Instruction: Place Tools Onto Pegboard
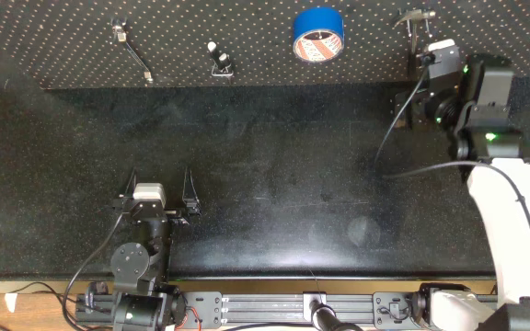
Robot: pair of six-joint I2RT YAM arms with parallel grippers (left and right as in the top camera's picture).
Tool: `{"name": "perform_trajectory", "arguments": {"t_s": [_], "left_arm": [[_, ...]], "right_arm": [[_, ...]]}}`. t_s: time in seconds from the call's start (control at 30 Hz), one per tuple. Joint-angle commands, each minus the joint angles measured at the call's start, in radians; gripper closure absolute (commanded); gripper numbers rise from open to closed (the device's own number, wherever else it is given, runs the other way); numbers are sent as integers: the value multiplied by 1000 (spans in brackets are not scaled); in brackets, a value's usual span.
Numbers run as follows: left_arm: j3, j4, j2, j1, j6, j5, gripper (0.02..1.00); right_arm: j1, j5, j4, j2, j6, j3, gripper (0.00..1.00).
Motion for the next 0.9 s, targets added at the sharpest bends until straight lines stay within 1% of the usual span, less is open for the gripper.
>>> {"name": "perform_trajectory", "arguments": {"t_s": [0.03,0.1,0.17,0.23,0.27,0.3,0.37,0.43,0.5,0.57,0.6,0.67,0.73,0.83,0.9], "left_arm": [[-2,-6,-8,-3,12,7,23],[-2,-6,-8,-3,12,6,23],[-2,-6,-8,-3,12,7,25],[-2,-6,-8,-3,12,6,23],[-2,-6,-8,-3,12,7,23],[-2,-6,-8,-3,12,7,20],[-2,-6,-8,-3,12,7,23],[-2,-6,-8,-3,12,6,23],[-2,-6,-8,-3,12,7,23],[-2,-6,-8,-3,12,7,23],[-2,-6,-8,-3,12,7,23],[-2,-6,-8,-3,12,7,23],[-2,-6,-8,-3,12,7,23],[-2,-6,-8,-3,12,7,23],[-2,-6,-8,-3,12,7,23]], "right_arm": [[6,8,246,-187,-6,-286,25],[6,11,417,-312,-6,-449,25],[6,35,524,-455,8,-594,25],[7,39,565,-580,15,-697,25],[7,43,583,-640,34,-747,25],[8,61,621,-697,79,-803,25],[23,102,699,-783,136,-895,25],[42,151,728,-879,193,-955,25],[55,189,704,-945,232,-979,25],[72,230,624,-1028,243,-979,25],[74,230,587,-1063,248,-979,25],[74,230,451,-1164,282,-979,25],[74,239,288,-1304,282,-979,25],[74,245,293,-1356,181,-979,25],[74,252,293,-1356,173,-979,25]]}}
